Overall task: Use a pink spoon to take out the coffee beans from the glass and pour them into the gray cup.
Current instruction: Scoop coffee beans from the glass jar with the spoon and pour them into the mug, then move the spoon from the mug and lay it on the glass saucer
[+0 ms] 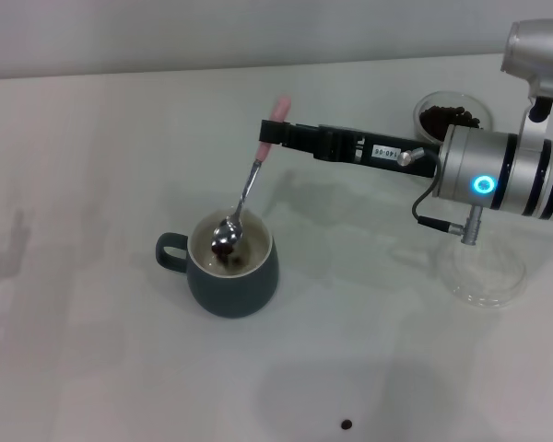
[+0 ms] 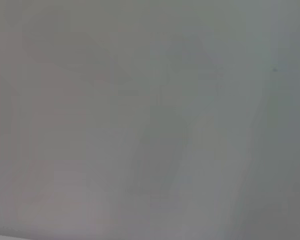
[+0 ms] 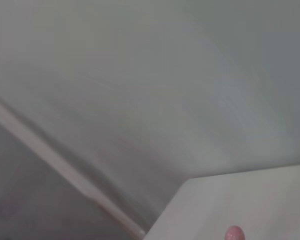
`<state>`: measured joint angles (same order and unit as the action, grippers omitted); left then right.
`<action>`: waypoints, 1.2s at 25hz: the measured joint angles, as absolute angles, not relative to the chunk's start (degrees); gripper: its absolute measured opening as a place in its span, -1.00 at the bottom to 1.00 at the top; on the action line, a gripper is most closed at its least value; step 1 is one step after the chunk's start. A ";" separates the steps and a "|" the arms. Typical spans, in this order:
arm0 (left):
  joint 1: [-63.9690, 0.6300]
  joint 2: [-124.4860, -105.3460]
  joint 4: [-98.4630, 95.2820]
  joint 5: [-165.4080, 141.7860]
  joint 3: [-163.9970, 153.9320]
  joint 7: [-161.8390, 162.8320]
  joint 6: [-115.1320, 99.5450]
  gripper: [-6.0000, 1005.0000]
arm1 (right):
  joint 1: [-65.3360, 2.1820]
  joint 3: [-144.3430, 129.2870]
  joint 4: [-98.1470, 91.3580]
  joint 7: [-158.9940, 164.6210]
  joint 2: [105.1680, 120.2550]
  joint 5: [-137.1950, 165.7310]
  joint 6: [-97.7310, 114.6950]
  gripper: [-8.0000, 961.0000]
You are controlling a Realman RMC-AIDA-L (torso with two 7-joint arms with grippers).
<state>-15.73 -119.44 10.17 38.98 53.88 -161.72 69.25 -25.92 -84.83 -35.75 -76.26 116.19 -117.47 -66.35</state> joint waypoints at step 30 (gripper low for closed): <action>-16.23 -119.29 9.99 40.52 53.88 -161.81 69.26 0.54 | -20.55 -64.66 -23.72 -87.79 104.74 -114.92 -86.54 -0.69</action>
<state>-16.23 -119.29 9.99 40.52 53.88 -161.81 69.26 -20.55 -64.66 -23.72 -87.79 104.74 -114.92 -86.54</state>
